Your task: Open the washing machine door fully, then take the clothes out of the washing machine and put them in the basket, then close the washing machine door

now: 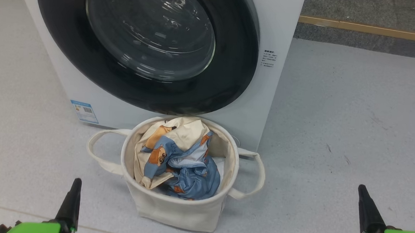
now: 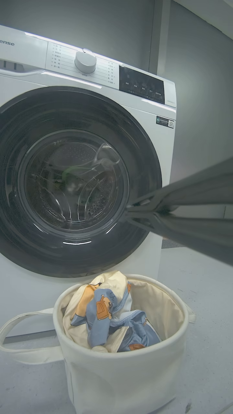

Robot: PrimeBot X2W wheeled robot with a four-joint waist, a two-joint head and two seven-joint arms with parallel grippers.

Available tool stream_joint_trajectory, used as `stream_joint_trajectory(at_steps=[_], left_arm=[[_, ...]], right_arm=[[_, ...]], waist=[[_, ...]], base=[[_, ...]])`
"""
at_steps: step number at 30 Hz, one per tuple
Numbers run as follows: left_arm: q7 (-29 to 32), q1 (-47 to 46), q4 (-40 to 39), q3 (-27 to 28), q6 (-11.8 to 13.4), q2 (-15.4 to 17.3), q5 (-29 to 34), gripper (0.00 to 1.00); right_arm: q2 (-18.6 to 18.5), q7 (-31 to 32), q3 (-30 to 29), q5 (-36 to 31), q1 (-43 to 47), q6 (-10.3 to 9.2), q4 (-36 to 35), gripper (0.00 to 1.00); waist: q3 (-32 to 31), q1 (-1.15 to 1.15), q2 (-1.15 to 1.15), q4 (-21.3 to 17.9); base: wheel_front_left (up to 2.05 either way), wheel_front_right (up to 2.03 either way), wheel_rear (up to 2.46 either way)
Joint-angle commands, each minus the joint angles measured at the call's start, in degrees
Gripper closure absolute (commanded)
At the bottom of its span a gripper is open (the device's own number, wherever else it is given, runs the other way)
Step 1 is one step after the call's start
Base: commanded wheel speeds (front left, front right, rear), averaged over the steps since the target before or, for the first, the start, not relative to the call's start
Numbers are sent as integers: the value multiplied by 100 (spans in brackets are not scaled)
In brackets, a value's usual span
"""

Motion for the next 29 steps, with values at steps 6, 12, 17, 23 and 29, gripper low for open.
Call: stream_joint_trajectory(at_steps=[6, 12, 17, 23, 29], left_arm=[[45, -252, -209, 193, -41, 42, -17, 100], [45, -252, -209, 193, -41, 42, -17, 100], [45, -252, -209, 193, -41, 42, -17, 100], [45, -252, -209, 193, -41, 42, -17, 100], [45, -252, -210, 193, -41, 42, -17, 100]], right_arm=[[-48, 47, 108, 15, -290, 1, -212, 100], [-48, 48, 108, 15, -290, 1, -212, 100], [-48, 48, 108, 15, -290, 1, -212, 100], [-48, 48, 108, 15, -290, 1, -212, 100], [-48, 48, 108, 15, -290, 1, -212, 100]], waist=[[0, 0, 0, 0], [0, 0, 0, 0], [0, 0, 0, 0], [0, 0, 0, 0], [0, 0, 0, 0]], base=[[0, 0, 0], [0, 0, 0], [0, 0, 0], [0, 0, 0], [0, 0, 0]])
